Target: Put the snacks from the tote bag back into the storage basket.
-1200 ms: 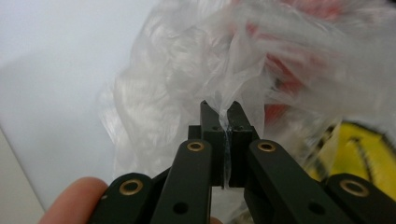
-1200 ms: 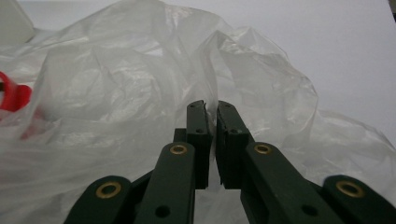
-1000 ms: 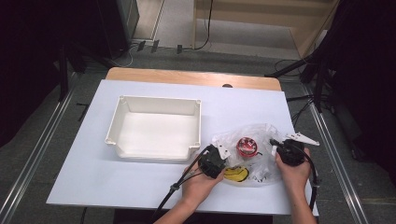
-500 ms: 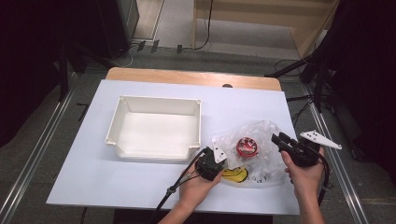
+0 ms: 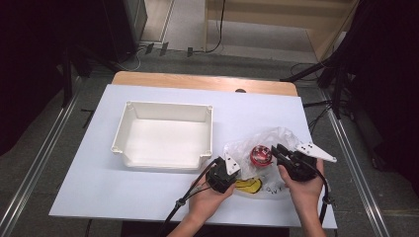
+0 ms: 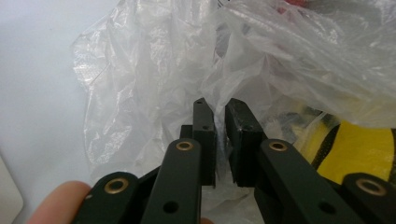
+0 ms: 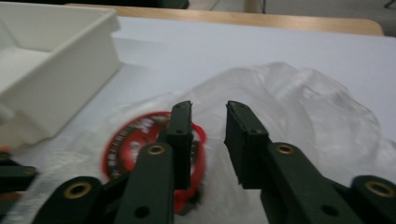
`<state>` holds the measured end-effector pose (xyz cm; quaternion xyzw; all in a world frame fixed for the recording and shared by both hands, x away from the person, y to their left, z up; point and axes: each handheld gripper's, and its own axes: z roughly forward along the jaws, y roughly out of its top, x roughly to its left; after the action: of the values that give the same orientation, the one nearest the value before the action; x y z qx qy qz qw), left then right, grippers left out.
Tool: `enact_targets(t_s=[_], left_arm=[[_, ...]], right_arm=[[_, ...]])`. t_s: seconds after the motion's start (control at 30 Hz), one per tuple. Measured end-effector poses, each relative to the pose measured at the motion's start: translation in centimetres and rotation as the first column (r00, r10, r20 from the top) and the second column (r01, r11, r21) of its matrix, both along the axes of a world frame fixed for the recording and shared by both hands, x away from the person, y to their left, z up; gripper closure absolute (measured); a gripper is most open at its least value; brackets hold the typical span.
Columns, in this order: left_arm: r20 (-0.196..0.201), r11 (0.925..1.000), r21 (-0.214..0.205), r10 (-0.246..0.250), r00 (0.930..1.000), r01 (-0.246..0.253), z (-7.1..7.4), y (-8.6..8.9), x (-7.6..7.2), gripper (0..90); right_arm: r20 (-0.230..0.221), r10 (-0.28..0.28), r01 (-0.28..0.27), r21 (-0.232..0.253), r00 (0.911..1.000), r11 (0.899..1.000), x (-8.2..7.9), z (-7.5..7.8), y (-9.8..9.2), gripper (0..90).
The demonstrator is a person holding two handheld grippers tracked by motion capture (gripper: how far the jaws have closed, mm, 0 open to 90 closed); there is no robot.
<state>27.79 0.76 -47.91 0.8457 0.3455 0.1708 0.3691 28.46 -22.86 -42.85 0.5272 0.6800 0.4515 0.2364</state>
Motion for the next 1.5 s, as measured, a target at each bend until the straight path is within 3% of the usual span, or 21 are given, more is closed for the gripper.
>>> enact_targets(t_s=[0.1, 0.23, 0.27, 0.3, 0.37, 0.53, 0.7, 0.8, 0.83, 0.87, 0.97, 1.07, 1.2, 1.23, 1.27, 1.3, 1.33, 1.5], left_arm=[[0.001, 1.0000, -0.003, -0.004, 1.0000, 0.004, 0.0, 0.0, 0.0, 79.5], [0.007, 0.9991, -0.042, -0.012, 0.9999, 0.012, 0.2, 0.3, -0.1, 73.0], [0.007, 0.9991, -0.042, -0.012, 0.9999, 0.012, 0.2, 0.3, -0.1, 70.0], [0.028, 0.9982, -0.060, -0.006, 0.9996, 0.008, 0.3, 0.5, -0.3, 66.1], [0.042, 0.9974, -0.072, 0.004, 0.9991, -0.001, 0.4, 0.7, -0.5, 63.0], [0.046, 0.9927, -0.120, -0.010, 0.9989, 0.015, 0.7, 1.1, -0.5, 55.1], [0.057, 0.9881, -0.153, -0.002, 0.9983, 0.010, 1.5, 1.5, -0.7, 50.4], [0.098, 0.9783, -0.207, 0.008, 0.9951, 0.013, 3.3, 2.1, -1.1, 49.2], [0.098, 0.9783, -0.207, 0.008, 0.9951, 0.013, 3.3, 2.1, -1.1, 49.6], [0.111, 0.9709, -0.238, 0.005, 0.9938, 0.022, 4.4, 2.2, -1.2, 49.7], [0.122, 0.9629, -0.267, -0.007, 0.9925, 0.039, 5.5, 1.7, -1.1, 48.1], [0.112, 0.9629, -0.264, -0.026, 0.9934, 0.055, 5.8, 1.0, -0.9, 44.6], [0.054, 0.9810, -0.184, -0.051, 0.9972, 0.060, 4.2, -0.7, -0.2, 45.1], [0.054, 0.9810, -0.184, -0.051, 0.9972, 0.060, 4.2, -0.7, -0.2, 48.8], [0.038, 0.9883, -0.146, -0.038, 0.9985, 0.044, 3.2, -1.0, -0.1, 52.9], [0.038, 0.9883, -0.146, -0.038, 0.9985, 0.044, 3.2, -1.0, -0.1, 57.1], [0.024, 0.9930, -0.112, -0.035, 0.9991, 0.037, 2.3, -1.1, -0.1, 61.6], [-0.014, 0.9993, -0.018, -0.034, 0.9993, 0.034, 1.0, -0.8, 0.2, 79.8]], right_arm=[[-0.054, -0.047, 0.047, -0.007, 0.9974, 0.999, 0.1, -1.5, -0.8, 82.6], [-0.143, -0.088, 0.085, -0.023, 0.9859, 0.996, 0.4, -4.0, -1.7, 84.9], [-0.143, -0.088, 0.085, -0.023, 0.9859, 0.996, 0.4, -4.0, -1.7, 84.9], [-0.196, -0.095, 0.099, 0.009, 0.9759, 0.995, 0.7, -5.1, -2.2, 85.1], [-0.231, -0.099, 0.106, 0.015, 0.9680, 0.994, 1.0, -5.9, -2.3, 85.1], [-0.216, -0.097, 0.100, 0.003, 0.9715, 0.995, 1.1, -6.1, -2.2, 84.6], [-0.223, -0.086, 0.097, 0.042, 0.9711, 0.994, 1.3, -6.3, -2.4, 84.3], [-0.229, -0.080, 0.096, 0.058, 0.9701, 0.994, 1.3, -6.3, -2.5, 84.1], [-0.229, -0.080, 0.096, 0.058, 0.9701, 0.994, 1.3, -6.3, -2.5, 84.1], [-0.229, -0.080, 0.095, 0.057, 0.9701, 0.994, 1.4, -6.3, -2.5, 84.0], [-0.229, -0.080, 0.095, 0.056, 0.9701, 0.994, 1.4, -6.3, -2.4, 83.8], [-0.232, -0.079, 0.095, 0.059, 0.9695, 0.994, 1.4, -6.3, -2.4, 83.6], [-0.231, -0.074, 0.091, 0.062, 0.9702, 0.994, 1.4, -6.3, -2.4, 83.1], [-0.230, -0.074, 0.090, 0.062, 0.9703, 0.994, 1.4, -6.3, -2.4, 82.9], [-0.230, -0.073, 0.089, 0.063, 0.9704, 0.994, 1.4, -6.3, -2.4, 82.7], [-0.230, -0.073, 0.089, 0.063, 0.9704, 0.994, 1.4, -6.3, -2.4, 82.7], [-0.232, -0.069, 0.087, 0.068, 0.9702, 0.994, 1.4, -6.3, -2.5, 82.4], [-0.230, -0.060, 0.079, 0.075, 0.9713, 0.994, 1.5, -6.4, -2.5, 80.9]])
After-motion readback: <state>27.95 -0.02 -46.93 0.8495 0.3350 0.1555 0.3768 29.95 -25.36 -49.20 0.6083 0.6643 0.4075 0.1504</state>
